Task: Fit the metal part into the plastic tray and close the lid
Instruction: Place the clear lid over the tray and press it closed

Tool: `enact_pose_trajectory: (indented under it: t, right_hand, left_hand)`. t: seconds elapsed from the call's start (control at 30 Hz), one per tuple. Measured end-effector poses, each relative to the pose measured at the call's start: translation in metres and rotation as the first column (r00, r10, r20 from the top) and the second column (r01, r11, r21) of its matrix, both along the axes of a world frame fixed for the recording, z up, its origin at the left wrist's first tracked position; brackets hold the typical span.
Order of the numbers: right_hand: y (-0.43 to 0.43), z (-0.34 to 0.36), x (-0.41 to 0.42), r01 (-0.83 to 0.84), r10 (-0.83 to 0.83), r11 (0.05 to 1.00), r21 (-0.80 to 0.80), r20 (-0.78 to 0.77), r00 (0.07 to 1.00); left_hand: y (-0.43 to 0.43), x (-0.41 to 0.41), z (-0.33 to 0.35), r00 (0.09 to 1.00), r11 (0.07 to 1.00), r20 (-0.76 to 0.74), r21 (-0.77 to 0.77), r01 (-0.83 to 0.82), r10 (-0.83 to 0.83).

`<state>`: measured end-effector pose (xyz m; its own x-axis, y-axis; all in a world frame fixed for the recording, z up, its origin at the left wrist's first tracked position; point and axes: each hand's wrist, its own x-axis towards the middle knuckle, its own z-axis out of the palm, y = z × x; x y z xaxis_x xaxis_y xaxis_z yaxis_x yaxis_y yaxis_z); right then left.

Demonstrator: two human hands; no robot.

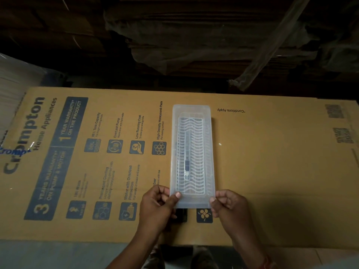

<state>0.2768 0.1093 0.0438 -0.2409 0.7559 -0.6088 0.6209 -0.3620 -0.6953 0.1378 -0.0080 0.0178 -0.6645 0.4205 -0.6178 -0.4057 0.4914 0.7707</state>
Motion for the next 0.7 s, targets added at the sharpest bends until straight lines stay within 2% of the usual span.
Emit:
enact_pose_trajectory:
  t: [0.07,0.13,0.17,0.23,0.3,0.33,0.47,0.7]
  right_hand:
    - [0.012,0.007,-0.008,-0.074,0.070,0.994,0.086,0.049,0.996]
    - [0.032,0.019,-0.027,-0.154,0.144,0.954,0.258,0.056,0.988]
    - [0.046,0.022,-0.040,-0.210,0.209,0.908,0.363,0.043,0.977]
    - [0.076,0.020,-0.071,-0.354,0.363,0.753,0.555,0.099,0.926]
    - [0.102,0.010,-0.101,-0.508,0.461,0.605,0.613,0.250,0.852]
    - [0.109,0.003,-0.112,-0.568,0.482,0.563,0.601,0.320,0.816]
    - [0.121,-0.020,-0.128,-0.703,0.530,0.421,0.573,0.474,0.703]
    - [0.117,-0.028,-0.123,-0.744,0.541,0.374,0.554,0.521,0.660]
  left_hand:
    - [0.006,-0.007,0.008,0.984,0.998,-0.171,-0.044,0.045,-0.051]
    - [0.023,-0.021,0.016,0.909,0.989,-0.390,-0.063,0.131,-0.146]
    - [0.037,-0.033,0.016,0.835,0.977,-0.508,-0.083,0.195,-0.210]
    - [0.073,-0.060,0.012,0.601,0.917,-0.705,-0.193,0.348,-0.376]
    - [0.110,-0.087,0.009,0.382,0.836,-0.768,-0.346,0.426,-0.513]
    - [0.124,-0.096,0.007,0.326,0.797,-0.755,-0.408,0.446,-0.569]
    - [0.145,-0.112,-0.008,0.221,0.682,-0.682,-0.537,0.497,-0.698]
    - [0.140,-0.107,-0.020,0.225,0.687,-0.681,-0.544,0.481,-0.696]
